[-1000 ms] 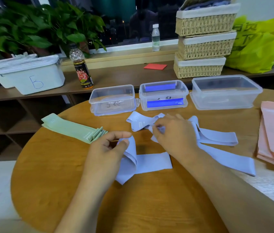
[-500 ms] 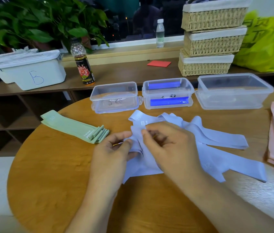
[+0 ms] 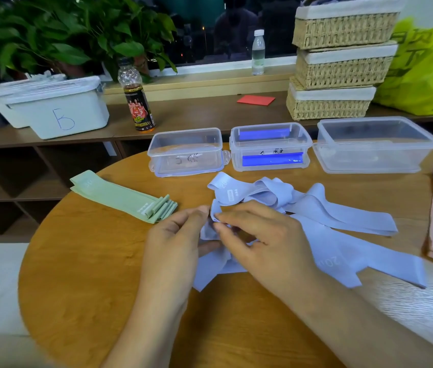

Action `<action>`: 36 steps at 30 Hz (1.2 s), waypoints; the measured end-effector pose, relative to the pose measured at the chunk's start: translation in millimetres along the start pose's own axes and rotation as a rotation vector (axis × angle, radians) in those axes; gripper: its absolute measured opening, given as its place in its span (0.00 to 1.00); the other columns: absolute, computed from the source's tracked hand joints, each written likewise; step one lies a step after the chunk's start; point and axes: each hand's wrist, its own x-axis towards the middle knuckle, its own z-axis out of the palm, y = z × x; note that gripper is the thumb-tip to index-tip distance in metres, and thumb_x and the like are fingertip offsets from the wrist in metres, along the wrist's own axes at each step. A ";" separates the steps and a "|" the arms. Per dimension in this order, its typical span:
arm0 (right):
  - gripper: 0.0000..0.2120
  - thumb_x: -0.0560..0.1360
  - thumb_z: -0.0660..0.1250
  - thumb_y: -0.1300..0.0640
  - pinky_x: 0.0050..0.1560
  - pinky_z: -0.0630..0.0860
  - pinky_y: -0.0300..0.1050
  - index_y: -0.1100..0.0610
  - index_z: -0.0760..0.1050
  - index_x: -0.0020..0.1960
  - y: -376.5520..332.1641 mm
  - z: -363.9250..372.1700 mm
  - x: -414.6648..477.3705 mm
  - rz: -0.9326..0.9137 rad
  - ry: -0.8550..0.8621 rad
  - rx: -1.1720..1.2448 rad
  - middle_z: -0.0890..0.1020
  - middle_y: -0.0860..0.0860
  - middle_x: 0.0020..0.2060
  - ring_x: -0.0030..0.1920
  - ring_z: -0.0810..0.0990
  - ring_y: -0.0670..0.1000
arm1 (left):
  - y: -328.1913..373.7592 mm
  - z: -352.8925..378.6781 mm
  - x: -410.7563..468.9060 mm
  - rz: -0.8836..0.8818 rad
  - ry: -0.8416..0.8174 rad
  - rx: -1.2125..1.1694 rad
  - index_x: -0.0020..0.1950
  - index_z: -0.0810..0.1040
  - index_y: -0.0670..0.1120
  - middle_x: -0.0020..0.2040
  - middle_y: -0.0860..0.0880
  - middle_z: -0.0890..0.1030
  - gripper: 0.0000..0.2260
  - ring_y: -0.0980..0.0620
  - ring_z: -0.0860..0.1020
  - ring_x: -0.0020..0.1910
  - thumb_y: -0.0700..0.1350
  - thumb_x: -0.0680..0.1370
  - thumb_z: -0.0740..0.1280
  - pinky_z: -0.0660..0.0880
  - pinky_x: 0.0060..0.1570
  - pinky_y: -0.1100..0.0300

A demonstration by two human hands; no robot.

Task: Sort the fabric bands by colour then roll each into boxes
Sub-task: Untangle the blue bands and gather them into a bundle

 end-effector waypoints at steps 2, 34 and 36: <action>0.06 0.80 0.74 0.52 0.45 0.80 0.43 0.50 0.88 0.55 0.9 -0.9 -0.2 -0.009 -0.060 -0.030 0.86 0.43 0.50 0.47 0.84 0.43 | -0.4 -1.4 0.5 0.001 0.008 0.005 0.49 0.89 0.42 0.48 0.41 0.88 0.09 0.43 0.88 0.48 0.42 0.83 0.70 0.85 0.51 0.48; 0.02 0.80 0.71 0.52 0.45 0.80 0.43 0.48 0.83 0.49 -2.6 16.2 47.2 0.302 -0.076 0.048 0.84 0.38 0.40 0.44 0.83 0.44 | -11.1 -37.4 27.8 0.070 0.128 0.253 0.54 0.88 0.56 0.52 0.63 0.86 0.11 0.58 0.83 0.57 0.46 0.86 0.66 0.82 0.60 0.48; 0.02 0.79 0.72 0.52 0.45 0.79 0.43 0.48 0.84 0.50 -13.8 23.3 36.0 0.218 -0.146 0.065 0.84 0.41 0.40 0.43 0.83 0.44 | -8.5 -31.5 23.9 0.044 0.066 0.208 0.51 0.88 0.54 0.49 0.56 0.88 0.12 0.50 0.86 0.54 0.47 0.85 0.64 0.82 0.58 0.39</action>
